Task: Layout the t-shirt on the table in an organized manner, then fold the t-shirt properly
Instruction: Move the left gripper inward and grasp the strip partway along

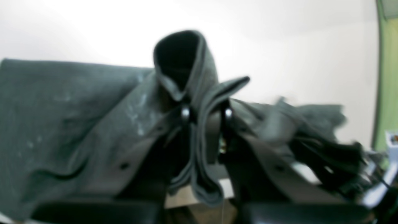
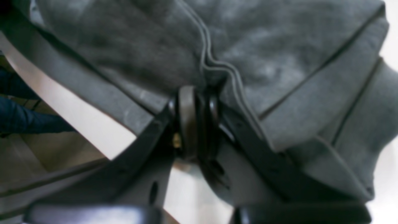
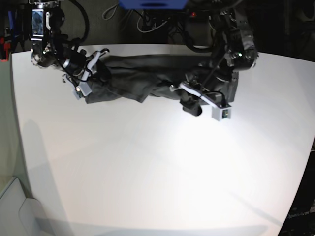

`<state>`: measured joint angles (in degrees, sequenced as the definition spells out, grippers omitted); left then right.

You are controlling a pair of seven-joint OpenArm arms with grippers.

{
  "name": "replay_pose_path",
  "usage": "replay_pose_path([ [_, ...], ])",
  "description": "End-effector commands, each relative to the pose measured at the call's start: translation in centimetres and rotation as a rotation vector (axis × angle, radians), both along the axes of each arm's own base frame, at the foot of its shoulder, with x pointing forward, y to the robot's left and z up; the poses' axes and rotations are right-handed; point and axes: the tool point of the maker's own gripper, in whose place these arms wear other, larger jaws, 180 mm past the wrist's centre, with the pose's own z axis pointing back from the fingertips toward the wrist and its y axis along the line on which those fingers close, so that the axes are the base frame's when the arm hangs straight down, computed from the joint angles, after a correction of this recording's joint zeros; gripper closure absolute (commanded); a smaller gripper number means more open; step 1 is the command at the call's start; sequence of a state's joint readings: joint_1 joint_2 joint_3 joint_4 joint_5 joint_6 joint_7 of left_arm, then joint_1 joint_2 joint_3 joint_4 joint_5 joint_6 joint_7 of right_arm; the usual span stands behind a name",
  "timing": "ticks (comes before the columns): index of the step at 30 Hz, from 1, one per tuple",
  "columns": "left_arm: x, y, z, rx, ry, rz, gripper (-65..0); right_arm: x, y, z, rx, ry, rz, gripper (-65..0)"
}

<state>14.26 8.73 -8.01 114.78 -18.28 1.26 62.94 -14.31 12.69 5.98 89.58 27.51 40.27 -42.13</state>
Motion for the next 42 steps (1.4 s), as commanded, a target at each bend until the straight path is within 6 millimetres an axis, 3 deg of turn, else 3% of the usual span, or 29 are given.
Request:
replay_pose_path([
  [1, 0.5, -0.6, 0.9, -0.021, -0.031, 0.004, -0.5, -0.6, -1.0, -0.7, -0.064, 0.034, 0.015, -4.8],
  [6, 0.3, -1.3, 0.9, -0.025, -0.016, -0.008, -0.5, -0.6, -1.0, -0.7, -0.063, 0.033, 0.015, -4.8],
  [25, -0.5, -0.1, -1.7, 0.027, 0.061, -0.023, -1.4, -0.5, -1.0, -0.7, -0.063, 0.031, 0.015, -4.8],
  [27, -0.6, -0.1, -1.9, 0.027, 0.067, -0.024, -6.5, -0.5, -1.0, -0.7, -0.063, 0.031, 0.015, -4.8],
  [31, -1.0, -0.9, -1.7, 0.023, 0.065, -0.049, -31.8, -0.6, -1.0, -0.7, -0.064, 0.033, 0.015, -4.8],
  [33, -1.2, -1.3, -1.7, 0.026, 0.055, -0.079, -40.5, -0.6, -1.0, -0.7, -0.064, 0.033, 0.015, -4.8],
  [38, -1.6, -3.9, -0.5, -0.036, 0.023, -0.198, -43.6, -0.6, -1.0, -0.7, -0.064, 0.033, 0.015, -4.8],
  [42, -1.9, -4.3, 1.3, -0.136, -0.003, -0.238, -43.6, -0.6, -1.0, -0.7, -0.064, 0.033, 0.015, -4.8],
])
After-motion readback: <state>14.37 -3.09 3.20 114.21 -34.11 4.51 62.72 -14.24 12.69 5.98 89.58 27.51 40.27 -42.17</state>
